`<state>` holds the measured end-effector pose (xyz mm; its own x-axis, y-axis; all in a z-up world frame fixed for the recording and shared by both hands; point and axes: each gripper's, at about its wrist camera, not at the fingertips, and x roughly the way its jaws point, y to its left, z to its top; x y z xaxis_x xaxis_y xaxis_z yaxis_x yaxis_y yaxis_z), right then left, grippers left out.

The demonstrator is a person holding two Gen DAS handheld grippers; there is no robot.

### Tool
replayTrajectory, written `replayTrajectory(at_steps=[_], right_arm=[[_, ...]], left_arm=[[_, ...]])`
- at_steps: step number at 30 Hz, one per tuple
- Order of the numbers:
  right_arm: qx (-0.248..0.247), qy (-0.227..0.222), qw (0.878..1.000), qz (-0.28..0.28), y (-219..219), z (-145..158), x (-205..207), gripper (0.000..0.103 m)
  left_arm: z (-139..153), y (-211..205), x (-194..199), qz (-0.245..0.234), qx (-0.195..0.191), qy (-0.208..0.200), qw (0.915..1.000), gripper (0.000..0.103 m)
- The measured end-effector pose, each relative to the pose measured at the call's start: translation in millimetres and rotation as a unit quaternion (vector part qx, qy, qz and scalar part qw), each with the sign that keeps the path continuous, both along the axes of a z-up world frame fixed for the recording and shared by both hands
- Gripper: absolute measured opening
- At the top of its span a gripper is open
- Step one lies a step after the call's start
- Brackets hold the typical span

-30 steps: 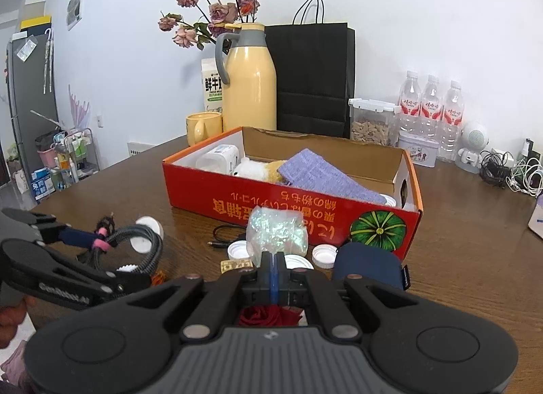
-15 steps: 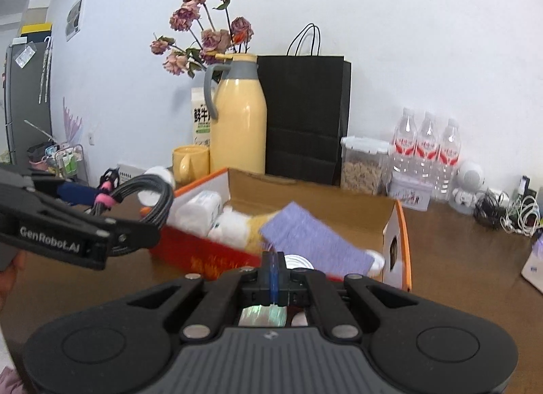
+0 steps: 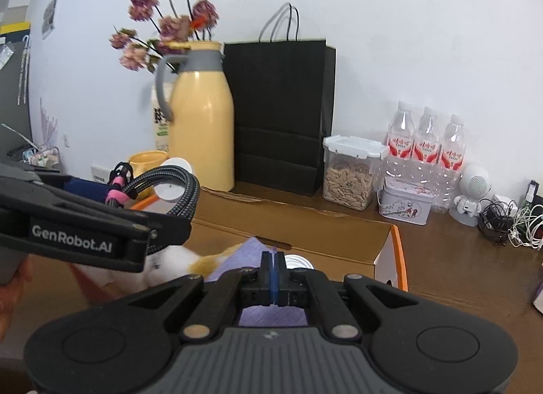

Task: Organize objects
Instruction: 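Carry the cable and caps into the box and open both tools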

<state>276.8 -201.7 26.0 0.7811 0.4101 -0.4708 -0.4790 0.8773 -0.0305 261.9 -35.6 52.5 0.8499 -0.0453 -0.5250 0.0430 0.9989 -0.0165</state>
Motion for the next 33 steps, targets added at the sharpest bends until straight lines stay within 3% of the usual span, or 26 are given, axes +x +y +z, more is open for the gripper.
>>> replayTrajectory(at_steps=[12, 20, 23, 24, 27, 28, 33], right_arm=[[-0.004, 0.053, 0.999, -0.008, -4, -33, 46, 0.000], [-0.002, 0.063, 0.998, -0.003, -6, -37, 47, 0.003], [0.000, 0.060, 0.998, -0.009, -8, -35, 46, 0.012], [0.003, 0.060, 0.998, -0.010, -9, -34, 45, 0.023], [0.008, 0.055, 0.998, -0.018, -12, -32, 44, 0.073], [0.008, 0.053, 0.998, -0.019, -12, -32, 43, 0.083], [0.007, 0.042, 0.999, -0.028, -13, -26, 37, 0.100]], left_arm=[[-28, 9, 39, -0.005, -0.016, 0.036, 0.9992, 0.093], [-32, 7, 41, -0.005, -0.007, 0.043, 0.9990, 0.099], [-29, 7, 38, 0.002, -0.003, 0.030, 0.9995, 0.103], [-28, 7, 37, 0.004, -0.003, 0.028, 0.9996, 0.103], [-25, 8, 35, 0.015, -0.005, 0.023, 0.9996, 0.103], [-24, 8, 35, 0.016, -0.006, 0.024, 0.9996, 0.103], [-17, 10, 27, 0.027, -0.006, 0.013, 0.9995, 0.103]])
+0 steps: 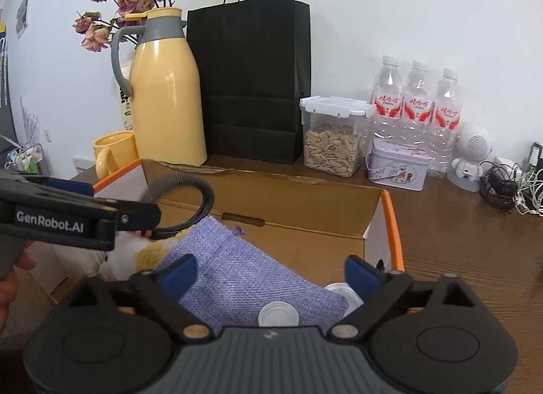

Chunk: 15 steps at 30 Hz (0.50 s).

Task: Organize objects
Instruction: 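Carry the cable and caps into the box and open both tools, then move both tools back over the pile beside the box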

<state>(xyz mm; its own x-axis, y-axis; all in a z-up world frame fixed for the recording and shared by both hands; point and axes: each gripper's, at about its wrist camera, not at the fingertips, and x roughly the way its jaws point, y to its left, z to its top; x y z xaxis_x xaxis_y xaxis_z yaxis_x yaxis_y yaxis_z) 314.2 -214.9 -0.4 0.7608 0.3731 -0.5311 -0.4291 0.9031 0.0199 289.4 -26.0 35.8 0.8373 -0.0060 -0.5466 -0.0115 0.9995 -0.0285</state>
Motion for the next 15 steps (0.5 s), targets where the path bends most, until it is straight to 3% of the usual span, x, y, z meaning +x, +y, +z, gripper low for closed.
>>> replayTrajectory(at_steps=[15], right_arm=[[-0.016, -0.034, 0.999, -0.011, -4, 29, -57, 0.103]], left_arm=[[36, 2, -65, 0.004, 0.007, -0.039, 0.9992, 0.103]])
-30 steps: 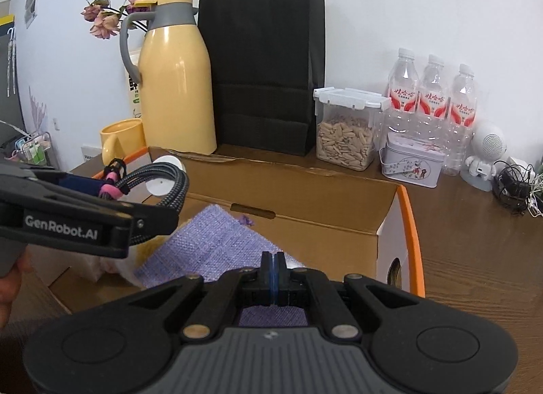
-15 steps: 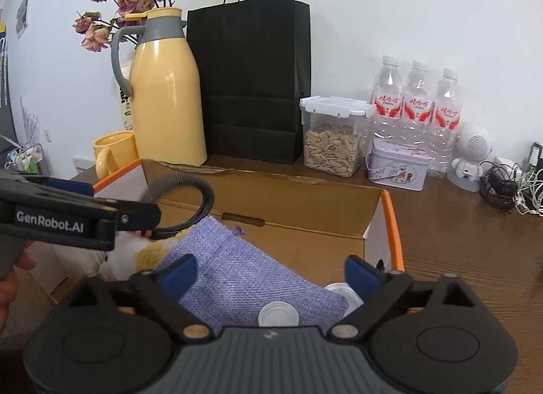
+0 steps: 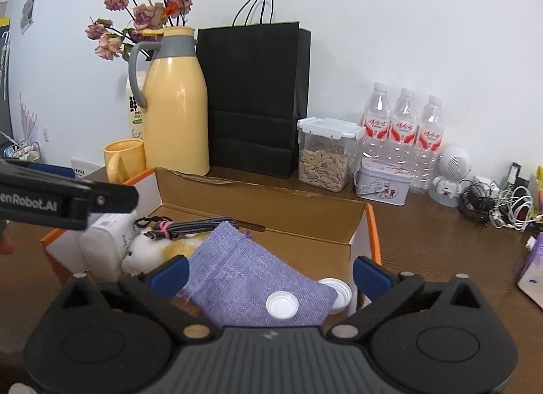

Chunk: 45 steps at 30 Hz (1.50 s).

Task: Organize objects
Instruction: 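Move both tools back over the pile beside the box, then grasp the white tissue with the right tool while the left tool approaches the white round cap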

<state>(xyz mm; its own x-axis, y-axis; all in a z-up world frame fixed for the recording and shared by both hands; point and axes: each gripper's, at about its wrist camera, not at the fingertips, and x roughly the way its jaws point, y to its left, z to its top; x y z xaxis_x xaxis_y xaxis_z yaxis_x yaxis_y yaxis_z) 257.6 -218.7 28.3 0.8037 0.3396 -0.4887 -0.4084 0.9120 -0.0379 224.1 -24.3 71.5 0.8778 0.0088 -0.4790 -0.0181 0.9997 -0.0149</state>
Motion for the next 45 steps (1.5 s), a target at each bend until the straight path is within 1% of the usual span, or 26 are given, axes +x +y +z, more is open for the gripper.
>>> replayTrajectory(at_steps=[8, 17, 26, 31, 33, 36, 41, 43, 45], right_arm=[[-0.003, -0.021, 1.000, 0.000, -11, 19, -46, 0.103], [-0.019, -0.022, 1.000, 0.000, -18, 16, -94, 0.103], [-0.034, -0.002, 0.999, -0.002, -28, -6, -136, 0.103], [-0.045, 0.018, 0.999, -0.002, -34, -24, -158, 0.103], [-0.047, 0.032, 0.998, -0.003, -37, -33, -166, 0.103], [-0.047, 0.055, 0.997, -0.004, -42, -46, -174, 0.103], [-0.042, 0.083, 0.996, -0.018, -48, -65, -182, 0.103], [-0.037, 0.090, 0.995, -0.020, -49, -69, -182, 0.103], [-0.039, 0.088, 0.995, -0.027, -47, -72, -182, 0.103]], left_arm=[[14, 3, -45, 0.002, 0.002, -0.012, 0.9999, 0.103], [12, 7, -90, -0.008, 0.008, -0.011, 0.9999, 0.103], [-9, 15, -126, -0.009, 0.010, 0.011, 0.9998, 0.103], [-28, 20, -146, -0.011, 0.011, 0.030, 0.9994, 0.103], [-38, 24, -152, -0.010, 0.010, 0.044, 0.9989, 0.103], [-52, 33, -159, -0.003, 0.003, 0.064, 0.9980, 0.103], [-69, 45, -172, 0.010, -0.013, 0.082, 0.9965, 0.103], [-73, 47, -174, 0.010, -0.013, 0.088, 0.9959, 0.103], [-75, 48, -175, 0.010, -0.015, 0.095, 0.9953, 0.103]])
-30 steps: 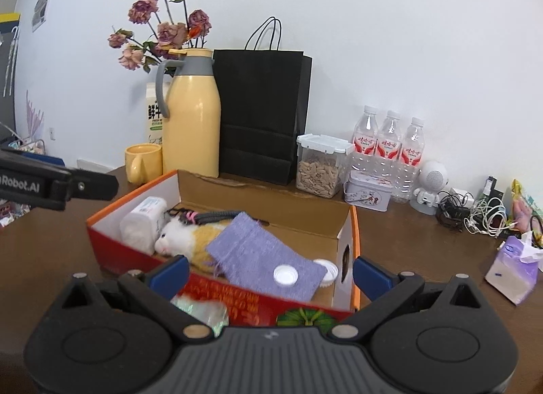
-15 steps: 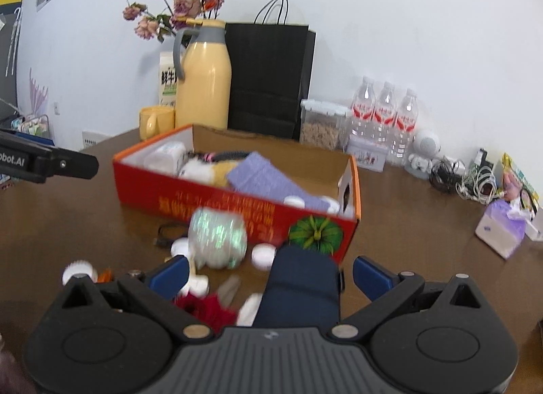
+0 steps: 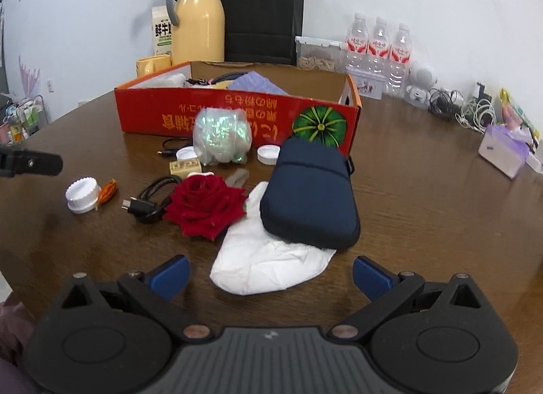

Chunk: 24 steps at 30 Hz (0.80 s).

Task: Organize objects
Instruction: 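Grasp the white tissue with the right tool while the left tool approaches the white round cap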

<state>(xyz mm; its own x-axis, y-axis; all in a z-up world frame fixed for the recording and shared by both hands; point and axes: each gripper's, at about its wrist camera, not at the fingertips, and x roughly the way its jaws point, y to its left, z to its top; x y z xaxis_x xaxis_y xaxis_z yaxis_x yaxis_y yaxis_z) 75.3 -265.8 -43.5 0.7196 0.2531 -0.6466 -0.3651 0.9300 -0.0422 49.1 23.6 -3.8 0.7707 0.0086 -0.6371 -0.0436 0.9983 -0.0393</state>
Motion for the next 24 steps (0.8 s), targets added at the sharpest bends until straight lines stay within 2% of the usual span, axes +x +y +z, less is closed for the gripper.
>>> replayTrajectory(at_steps=[9, 12, 14, 15, 24], right_arm=[[0.026, 0.008, 0.999, -0.018, 2, -2, 14, 0.089], [0.034, 0.005, 0.999, -0.019, 2, -3, 13, 0.088], [0.036, 0.001, 0.999, -0.020, 1, -3, 12, 0.079], [0.038, -0.002, 0.999, -0.021, 1, -2, 12, 0.072], [0.038, -0.005, 0.999, -0.012, 0, -1, 6, 0.066]], left_arm=[[1, -1, 1, -0.007, -0.003, -0.005, 1.0000, 0.103], [-1, -1, 2, -0.004, -0.005, -0.002, 1.0000, 0.103], [-3, 1, 4, -0.002, -0.008, 0.001, 1.0000, 0.103], [-3, 1, 4, -0.002, -0.009, 0.002, 1.0000, 0.103], [-5, 1, 4, -0.002, -0.011, 0.005, 0.9999, 0.103]])
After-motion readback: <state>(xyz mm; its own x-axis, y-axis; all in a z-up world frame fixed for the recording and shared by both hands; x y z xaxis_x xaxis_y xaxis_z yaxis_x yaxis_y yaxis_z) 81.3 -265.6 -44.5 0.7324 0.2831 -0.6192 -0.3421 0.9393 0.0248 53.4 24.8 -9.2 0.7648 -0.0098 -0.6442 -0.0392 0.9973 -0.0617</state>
